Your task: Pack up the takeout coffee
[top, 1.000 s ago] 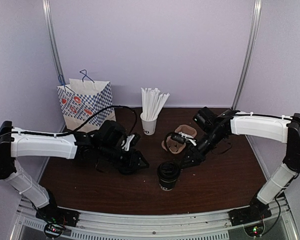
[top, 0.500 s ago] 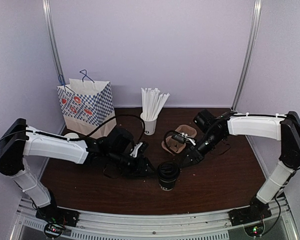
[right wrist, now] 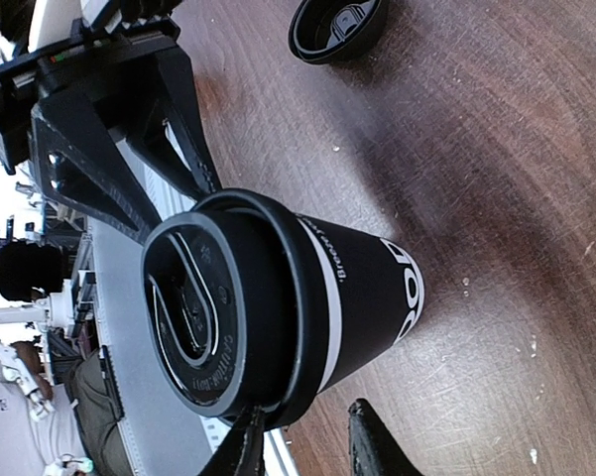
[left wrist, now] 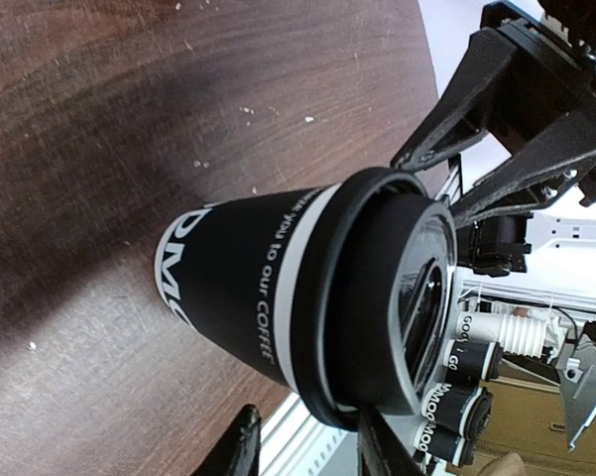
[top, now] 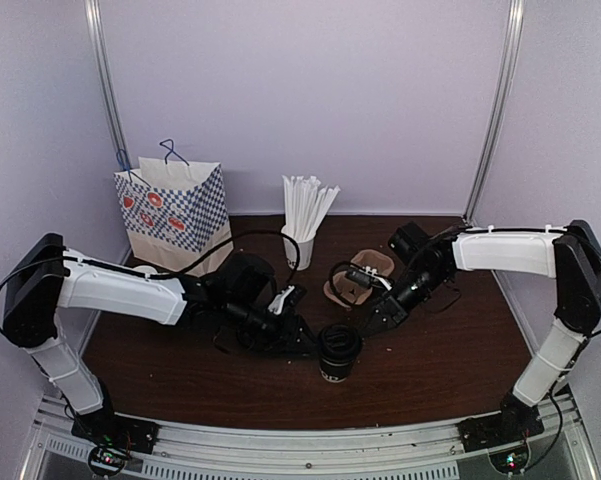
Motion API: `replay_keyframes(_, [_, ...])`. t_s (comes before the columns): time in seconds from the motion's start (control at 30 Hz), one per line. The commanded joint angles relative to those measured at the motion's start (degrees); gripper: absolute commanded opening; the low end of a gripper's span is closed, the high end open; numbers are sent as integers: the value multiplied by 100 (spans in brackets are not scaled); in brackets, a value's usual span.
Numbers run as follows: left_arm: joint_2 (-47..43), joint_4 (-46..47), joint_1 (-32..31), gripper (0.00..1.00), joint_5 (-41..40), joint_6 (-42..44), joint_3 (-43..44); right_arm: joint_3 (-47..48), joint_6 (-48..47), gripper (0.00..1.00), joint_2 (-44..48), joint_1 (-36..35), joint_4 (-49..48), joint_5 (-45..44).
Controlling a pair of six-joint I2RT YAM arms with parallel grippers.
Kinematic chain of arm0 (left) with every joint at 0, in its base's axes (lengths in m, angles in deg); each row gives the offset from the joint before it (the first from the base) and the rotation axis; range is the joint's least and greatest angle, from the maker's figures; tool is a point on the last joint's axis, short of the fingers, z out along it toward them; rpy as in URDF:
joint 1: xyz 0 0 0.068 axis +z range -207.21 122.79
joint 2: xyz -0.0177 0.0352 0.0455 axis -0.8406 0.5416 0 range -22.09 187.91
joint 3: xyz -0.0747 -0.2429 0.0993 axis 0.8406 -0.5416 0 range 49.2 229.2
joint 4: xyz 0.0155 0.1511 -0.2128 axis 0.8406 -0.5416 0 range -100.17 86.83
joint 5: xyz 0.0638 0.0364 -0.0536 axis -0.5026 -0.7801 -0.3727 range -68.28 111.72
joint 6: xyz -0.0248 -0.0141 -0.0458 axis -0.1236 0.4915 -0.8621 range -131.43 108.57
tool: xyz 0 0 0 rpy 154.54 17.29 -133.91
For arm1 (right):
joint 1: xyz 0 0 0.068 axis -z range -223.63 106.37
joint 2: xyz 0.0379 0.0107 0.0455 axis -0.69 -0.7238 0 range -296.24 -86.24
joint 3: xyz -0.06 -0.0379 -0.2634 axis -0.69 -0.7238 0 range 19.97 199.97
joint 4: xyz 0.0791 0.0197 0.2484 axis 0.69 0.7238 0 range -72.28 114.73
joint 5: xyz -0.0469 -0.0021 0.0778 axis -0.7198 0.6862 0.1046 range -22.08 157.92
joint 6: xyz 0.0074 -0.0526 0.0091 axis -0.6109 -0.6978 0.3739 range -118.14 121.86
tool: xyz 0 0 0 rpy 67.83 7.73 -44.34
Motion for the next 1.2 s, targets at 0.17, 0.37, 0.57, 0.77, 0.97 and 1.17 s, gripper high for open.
replay_keyframes(0.17, [495, -450, -24, 28, 108, -99, -45, -138, 50, 26, -685, -16, 44, 1])
replay_keyframes(0.37, [878, -868, 3, 19, 62, 16, -60, -193, 211, 24, -1132, -12, 76, -482])
replay_keyframes(0.57, [1367, -1921, -62, 11, -270, 428, -99, -220, 471, 20, -1677, -25, 41, -1040])
replay_keyframes(0.77, [1549, -2136, -137, 7, -625, 529, -155, -132, 658, 18, -1924, -25, 103, -1636])
replay_keyframes(0.97, [1663, -2582, -257, 6, -1020, 829, 218, -156, 572, 17, -1800, -10, 119, -1794])
replay_keyframes(1.17, [882, -2478, -279, 15, -1586, 1168, 440, 29, -12, 27, -710, -13, 211, -833])
